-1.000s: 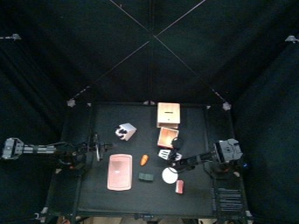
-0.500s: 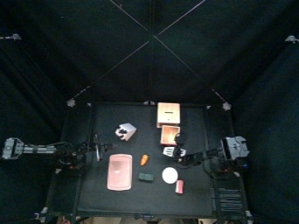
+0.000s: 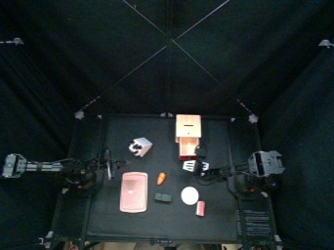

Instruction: Close drawer

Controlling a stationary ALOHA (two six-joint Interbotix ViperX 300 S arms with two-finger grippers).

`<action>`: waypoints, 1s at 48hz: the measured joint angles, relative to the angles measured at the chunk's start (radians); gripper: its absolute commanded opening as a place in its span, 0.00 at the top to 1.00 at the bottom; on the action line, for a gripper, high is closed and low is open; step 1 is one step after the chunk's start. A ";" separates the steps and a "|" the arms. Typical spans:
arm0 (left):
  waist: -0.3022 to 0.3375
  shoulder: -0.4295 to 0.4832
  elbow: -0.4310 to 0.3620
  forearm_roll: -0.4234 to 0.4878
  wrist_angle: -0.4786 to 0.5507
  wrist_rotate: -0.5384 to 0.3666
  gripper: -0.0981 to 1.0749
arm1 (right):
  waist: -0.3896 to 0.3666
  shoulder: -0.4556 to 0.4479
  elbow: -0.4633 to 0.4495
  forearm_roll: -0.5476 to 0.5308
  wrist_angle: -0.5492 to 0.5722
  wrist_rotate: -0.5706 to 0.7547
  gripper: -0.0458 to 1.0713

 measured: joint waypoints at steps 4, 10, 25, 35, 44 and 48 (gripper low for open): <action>0.000 0.000 0.000 0.000 0.000 0.002 0.70 | 0.000 -0.002 0.000 0.000 0.015 -0.002 0.71; 0.002 0.000 -0.002 0.000 0.000 0.002 0.70 | 0.000 -0.002 0.000 -0.018 0.029 0.000 0.71; 0.003 0.002 -0.002 0.000 0.002 0.002 0.70 | -0.002 0.018 0.003 -0.063 0.092 0.003 0.71; 0.002 0.000 -0.002 0.000 0.000 0.002 0.70 | -0.006 0.018 0.003 -0.066 0.095 0.003 0.71; 0.003 0.000 -0.002 0.000 0.000 0.002 0.70 | -0.034 0.018 0.003 -0.086 0.094 0.000 0.71; 0.002 0.000 0.000 0.000 0.000 0.002 0.70 | -0.049 0.020 0.002 -0.094 0.087 0.000 0.71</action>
